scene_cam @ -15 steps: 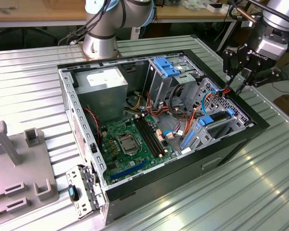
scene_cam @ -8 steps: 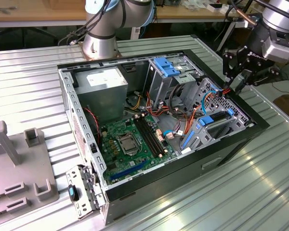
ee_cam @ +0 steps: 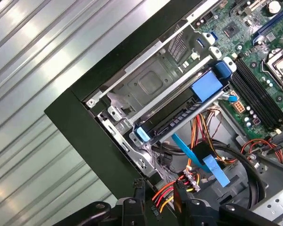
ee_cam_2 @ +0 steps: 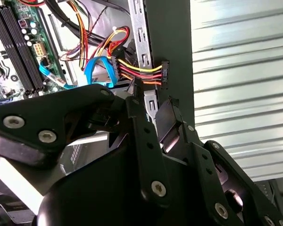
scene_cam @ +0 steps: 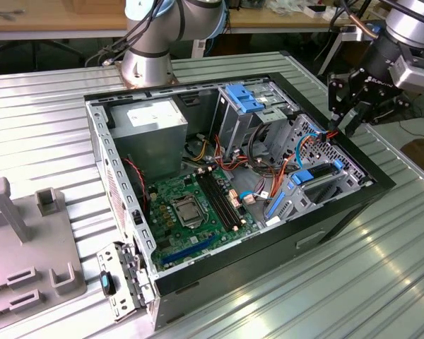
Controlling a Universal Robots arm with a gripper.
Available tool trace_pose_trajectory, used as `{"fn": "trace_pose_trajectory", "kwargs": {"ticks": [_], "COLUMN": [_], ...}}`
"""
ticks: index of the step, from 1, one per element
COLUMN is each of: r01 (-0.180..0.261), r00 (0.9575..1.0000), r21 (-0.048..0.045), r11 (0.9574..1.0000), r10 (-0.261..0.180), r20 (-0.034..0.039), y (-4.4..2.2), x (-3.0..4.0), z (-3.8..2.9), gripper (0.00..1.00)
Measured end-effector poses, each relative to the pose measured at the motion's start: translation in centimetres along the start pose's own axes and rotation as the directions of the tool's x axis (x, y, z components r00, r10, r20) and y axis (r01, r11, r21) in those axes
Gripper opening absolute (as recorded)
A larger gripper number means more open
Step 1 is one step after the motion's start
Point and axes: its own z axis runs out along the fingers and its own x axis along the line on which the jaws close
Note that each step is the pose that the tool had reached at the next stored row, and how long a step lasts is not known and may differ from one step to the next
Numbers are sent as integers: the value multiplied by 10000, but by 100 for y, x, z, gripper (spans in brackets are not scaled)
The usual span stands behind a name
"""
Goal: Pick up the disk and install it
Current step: 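Insert the first disk wire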
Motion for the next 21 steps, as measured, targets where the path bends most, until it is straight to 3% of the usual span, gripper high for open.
{"fn": "trace_pose_trajectory", "kwargs": {"ticks": [3,10,15,17,21], "r01": [476,1440,2280,2473,2487], "r00": [9989,9895,9736,9688,9685], "r21": [20,60,101,105,73], "r11": [9989,9896,9736,9689,9685], "r10": [-476,-1441,-2281,-2474,-2488], "r20": [26,73,112,118,104], "y": [-9,-24,-41,-63,-188], "x": [8,28,48,59,-18], "z": [6,21,34,37,47], "gripper": [38,38,38,38,38]}}
